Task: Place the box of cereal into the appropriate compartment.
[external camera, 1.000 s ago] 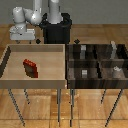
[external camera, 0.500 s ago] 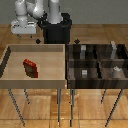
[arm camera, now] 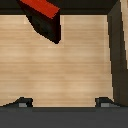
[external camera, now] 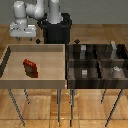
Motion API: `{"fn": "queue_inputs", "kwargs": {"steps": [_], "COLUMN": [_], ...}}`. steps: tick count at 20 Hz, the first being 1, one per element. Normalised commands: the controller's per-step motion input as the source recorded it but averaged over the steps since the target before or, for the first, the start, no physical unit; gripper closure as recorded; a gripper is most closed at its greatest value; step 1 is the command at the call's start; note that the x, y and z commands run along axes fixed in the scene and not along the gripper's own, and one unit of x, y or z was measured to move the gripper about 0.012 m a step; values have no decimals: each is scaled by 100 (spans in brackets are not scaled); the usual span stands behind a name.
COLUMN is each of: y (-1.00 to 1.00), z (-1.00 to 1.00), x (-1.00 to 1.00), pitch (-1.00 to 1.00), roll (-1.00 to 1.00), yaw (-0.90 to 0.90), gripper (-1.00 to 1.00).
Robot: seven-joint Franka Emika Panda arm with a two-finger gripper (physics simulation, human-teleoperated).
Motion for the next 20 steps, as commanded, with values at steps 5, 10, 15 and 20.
{"fn": "queue_inputs", "kwargs": {"steps": [5, 10, 15, 20], "y": [0, 0, 43, 60], "z": [0, 0, 0, 0], "x": [100, 100, 40, 0], "pitch": [0, 0, 0, 0], "roll": [0, 0, 0, 0], "yaw": [0, 0, 0, 15], "gripper": [-100, -100, -100, -100]}}
